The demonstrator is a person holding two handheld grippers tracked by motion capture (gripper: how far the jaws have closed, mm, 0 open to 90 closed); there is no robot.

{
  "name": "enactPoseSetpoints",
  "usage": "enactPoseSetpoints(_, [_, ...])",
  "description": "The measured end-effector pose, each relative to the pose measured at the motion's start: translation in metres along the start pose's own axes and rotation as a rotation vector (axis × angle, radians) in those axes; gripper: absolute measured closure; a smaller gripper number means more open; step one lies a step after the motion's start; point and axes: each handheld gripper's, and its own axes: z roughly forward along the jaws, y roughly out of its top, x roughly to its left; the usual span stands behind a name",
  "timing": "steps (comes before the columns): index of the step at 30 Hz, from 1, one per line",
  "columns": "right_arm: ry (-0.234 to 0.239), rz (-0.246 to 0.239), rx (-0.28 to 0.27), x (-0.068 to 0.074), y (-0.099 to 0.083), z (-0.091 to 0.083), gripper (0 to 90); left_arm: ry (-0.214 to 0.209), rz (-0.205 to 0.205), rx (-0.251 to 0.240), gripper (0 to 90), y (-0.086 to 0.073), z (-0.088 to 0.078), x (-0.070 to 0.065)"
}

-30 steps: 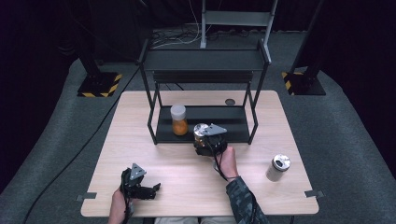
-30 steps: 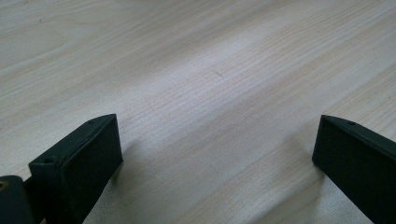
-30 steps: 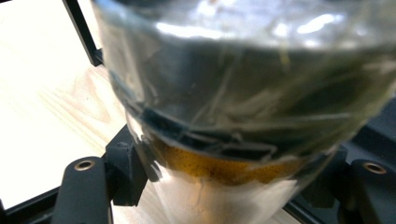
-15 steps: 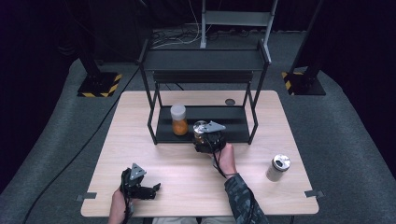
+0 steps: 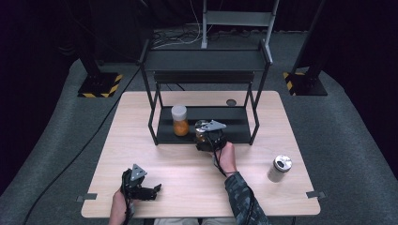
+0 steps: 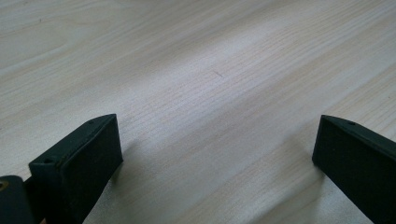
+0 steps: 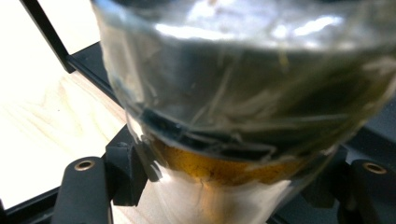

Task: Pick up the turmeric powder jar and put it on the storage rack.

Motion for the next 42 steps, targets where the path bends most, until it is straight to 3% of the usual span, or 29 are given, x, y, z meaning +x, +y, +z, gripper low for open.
enactPoseSetpoints(22, [-0.022, 0.027, 0.007, -0.004, 0.005, 0.015, 30.4, 0.0, 0.001, 0.0, 1.0, 0.0, 0.0, 0.0])
enactPoseSetpoints(42, [-0.009, 0.062, -0.013, -0.01, 0.013, 0.022, 30.4, -0.001, 0.002, -0.001, 1.2, 0.0, 0.0, 0.0])
